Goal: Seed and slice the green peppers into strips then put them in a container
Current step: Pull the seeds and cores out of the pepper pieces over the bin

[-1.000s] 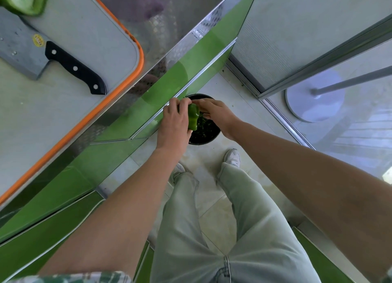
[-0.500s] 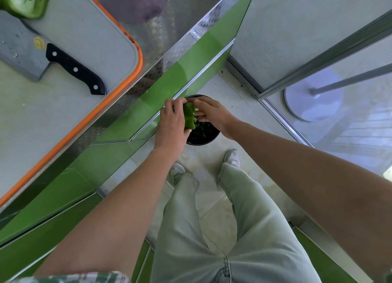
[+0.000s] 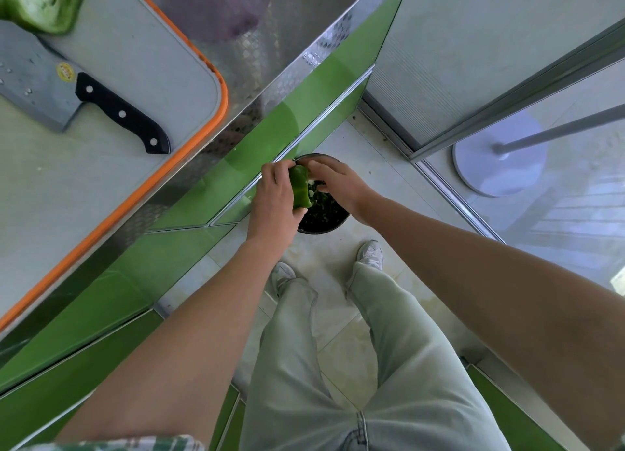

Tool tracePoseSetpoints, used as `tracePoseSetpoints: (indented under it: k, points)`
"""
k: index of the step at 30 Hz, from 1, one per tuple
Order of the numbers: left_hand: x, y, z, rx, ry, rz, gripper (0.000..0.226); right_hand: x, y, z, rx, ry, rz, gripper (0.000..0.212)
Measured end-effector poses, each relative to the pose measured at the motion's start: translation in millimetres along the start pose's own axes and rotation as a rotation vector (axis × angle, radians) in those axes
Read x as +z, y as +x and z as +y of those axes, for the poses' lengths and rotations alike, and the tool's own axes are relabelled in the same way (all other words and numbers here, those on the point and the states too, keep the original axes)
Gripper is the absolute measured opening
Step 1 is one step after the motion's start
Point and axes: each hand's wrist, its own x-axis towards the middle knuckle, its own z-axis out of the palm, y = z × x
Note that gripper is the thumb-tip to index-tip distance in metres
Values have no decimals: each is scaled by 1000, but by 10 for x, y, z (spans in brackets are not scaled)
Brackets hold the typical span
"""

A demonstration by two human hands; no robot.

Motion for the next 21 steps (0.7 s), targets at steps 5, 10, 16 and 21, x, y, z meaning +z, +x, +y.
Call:
tracePoseSetpoints:
  k: [5, 10, 16, 21]
  points:
    - [-1, -11, 8, -19, -134, 12, 74, -12, -8, -9, -33, -3, 61, 41]
    - [-5, 19, -77, -321, -814, -143, 62, -26, -5, -19, 0, -11, 17, 48]
    - [-126, -30, -146, -528, -1672, -418, 43, -132, 12, 58, -20, 124, 22, 29]
    - [-169, -50, -133, -483, -1660, -535, 52, -103, 23, 147, -95, 31, 31, 32]
